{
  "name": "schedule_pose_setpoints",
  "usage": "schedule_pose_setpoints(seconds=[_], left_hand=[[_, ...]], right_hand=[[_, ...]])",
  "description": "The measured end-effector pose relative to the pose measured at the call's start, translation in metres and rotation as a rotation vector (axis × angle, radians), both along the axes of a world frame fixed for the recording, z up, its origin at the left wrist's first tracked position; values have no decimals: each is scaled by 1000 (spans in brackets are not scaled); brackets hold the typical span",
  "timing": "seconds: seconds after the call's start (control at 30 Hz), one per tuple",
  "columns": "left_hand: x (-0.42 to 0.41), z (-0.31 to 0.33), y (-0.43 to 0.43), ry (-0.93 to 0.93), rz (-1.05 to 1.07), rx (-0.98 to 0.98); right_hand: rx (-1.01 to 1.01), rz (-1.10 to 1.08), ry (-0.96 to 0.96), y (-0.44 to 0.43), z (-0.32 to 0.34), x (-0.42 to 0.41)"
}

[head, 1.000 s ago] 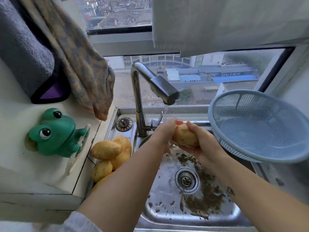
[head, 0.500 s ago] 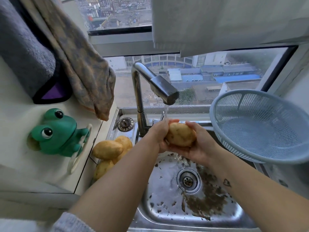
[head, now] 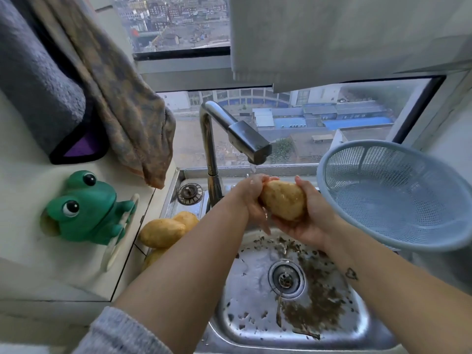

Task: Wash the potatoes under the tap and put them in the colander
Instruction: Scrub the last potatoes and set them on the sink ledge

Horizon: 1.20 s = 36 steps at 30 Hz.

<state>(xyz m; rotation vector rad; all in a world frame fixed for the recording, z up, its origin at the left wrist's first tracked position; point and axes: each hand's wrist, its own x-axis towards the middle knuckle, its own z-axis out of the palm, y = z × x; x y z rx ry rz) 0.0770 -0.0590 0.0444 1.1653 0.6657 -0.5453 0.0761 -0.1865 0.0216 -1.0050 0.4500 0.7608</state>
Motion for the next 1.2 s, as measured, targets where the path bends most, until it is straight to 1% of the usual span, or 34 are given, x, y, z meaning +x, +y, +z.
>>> schedule_pose_setpoints(seconds=[0.07,0.17,0.23,0.33,0.37,0.47,0.57,0.63,0.7,0.77,0.83,0.9,0.97,1.03,1.1,1.17,1.2], left_hand=[[2,4,-2,-23,-27,57],[-6,1,-1,-78,9,131],[-19,-4,-2,-192,136,185],[-42,-18,-9,-365,339,152],[-49,-24,-9,-438,354,178],[-66,-40,-8,-652,239,347],[-69,-45,-7,-724,319,325],[-67,-45,-8,-725,388,356],[-63,-45,-9,-681,462,321],[-59,-41,-13,-577,549,182],[-54,-36,-14,-441,582,-12],[-51,-32,-9,-324,544,-205],[-51,-28,-6,-272,492,-295],[-50,-26,-8,-279,422,-244],[-47,-24,-13,-310,365,-108],[-42,-22,-15,-367,369,8],[-39,-21,-15,-392,392,40]], right_hand=[[-49,-2,-13,-2,1,-2],[-97,28,-41,1,2,-6],[-91,60,-47,5,1,-9],[-75,94,-11,13,1,-13],[-64,86,13,16,1,-15],[7,30,118,23,2,-19],[25,38,134,28,2,-23],[34,34,116,31,1,-26],[44,22,90,32,0,-28],[32,4,77,31,0,-28],[18,-9,82,27,-1,-26],[32,-7,112,23,-4,-24],[70,1,146,18,-8,-23],[39,-13,114,15,-10,-21],[-119,11,14,12,-13,-18],[-252,76,-106,10,-14,-17],[-267,108,-158,9,-14,-17]])
